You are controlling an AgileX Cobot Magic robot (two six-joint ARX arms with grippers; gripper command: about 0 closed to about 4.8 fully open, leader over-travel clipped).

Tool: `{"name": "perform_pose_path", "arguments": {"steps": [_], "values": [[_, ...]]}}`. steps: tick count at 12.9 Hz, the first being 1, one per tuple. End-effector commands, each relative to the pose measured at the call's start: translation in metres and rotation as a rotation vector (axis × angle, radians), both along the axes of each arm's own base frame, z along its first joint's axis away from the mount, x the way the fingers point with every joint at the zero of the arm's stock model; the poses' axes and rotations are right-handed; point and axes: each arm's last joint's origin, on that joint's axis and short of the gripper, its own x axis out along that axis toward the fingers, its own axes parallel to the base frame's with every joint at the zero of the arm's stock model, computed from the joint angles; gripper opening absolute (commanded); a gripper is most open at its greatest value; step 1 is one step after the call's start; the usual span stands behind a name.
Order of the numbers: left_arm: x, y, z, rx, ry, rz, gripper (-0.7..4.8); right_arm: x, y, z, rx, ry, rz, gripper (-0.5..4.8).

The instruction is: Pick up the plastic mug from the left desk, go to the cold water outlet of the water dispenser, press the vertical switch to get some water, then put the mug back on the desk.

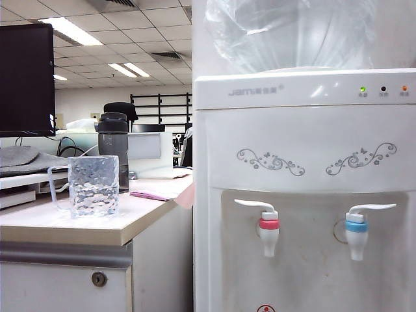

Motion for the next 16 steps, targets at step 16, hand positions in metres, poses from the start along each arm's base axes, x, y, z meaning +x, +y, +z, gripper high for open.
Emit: {"name": "perform_pose_path", "arguments": {"steps": [16], "values": [[0.0,-0.001,0.0,0.041,-0.011,-0.096,-0.05,0.019,0.002,-0.066,0.028,0.143,0.003,-0.01]]}}
